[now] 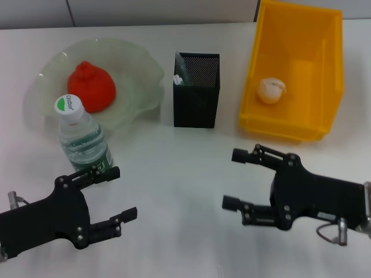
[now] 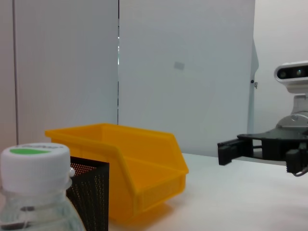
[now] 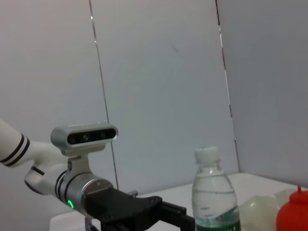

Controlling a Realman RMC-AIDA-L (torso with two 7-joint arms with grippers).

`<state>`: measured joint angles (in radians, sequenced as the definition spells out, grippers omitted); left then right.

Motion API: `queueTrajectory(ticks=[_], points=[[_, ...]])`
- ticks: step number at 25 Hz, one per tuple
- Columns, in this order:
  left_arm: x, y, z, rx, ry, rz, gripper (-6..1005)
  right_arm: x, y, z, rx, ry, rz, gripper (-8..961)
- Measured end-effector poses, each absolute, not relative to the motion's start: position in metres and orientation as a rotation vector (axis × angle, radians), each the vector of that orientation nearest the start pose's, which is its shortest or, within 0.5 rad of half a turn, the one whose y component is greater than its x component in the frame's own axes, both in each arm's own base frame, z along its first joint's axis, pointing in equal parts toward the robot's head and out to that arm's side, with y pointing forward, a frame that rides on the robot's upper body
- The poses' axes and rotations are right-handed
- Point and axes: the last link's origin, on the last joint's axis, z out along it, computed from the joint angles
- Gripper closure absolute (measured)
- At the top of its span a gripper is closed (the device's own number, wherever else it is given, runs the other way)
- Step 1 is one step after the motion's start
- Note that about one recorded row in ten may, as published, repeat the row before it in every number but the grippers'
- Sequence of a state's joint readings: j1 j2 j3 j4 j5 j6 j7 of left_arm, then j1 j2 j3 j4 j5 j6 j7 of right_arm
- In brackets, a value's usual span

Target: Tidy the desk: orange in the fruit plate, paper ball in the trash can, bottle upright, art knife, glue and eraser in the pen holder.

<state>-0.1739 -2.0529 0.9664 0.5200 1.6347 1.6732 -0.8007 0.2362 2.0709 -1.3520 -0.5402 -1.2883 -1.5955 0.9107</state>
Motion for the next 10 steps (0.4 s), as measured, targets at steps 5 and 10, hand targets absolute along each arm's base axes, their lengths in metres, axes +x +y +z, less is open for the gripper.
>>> queueTrajectory(ticks=[5,10], points=[[-0.3185,0.2112,-0.0187,-2.637,-0.292,-0.864,216,0.2686,0.2331,-0.0485,-2.698,0.333,1.076,107],[-0.3194,0.2101,-0.0177,-2.635,-0.294,-0.865,216,0.2684,0.2344,-0.0485,-2.705,0.339,1.074,107]])
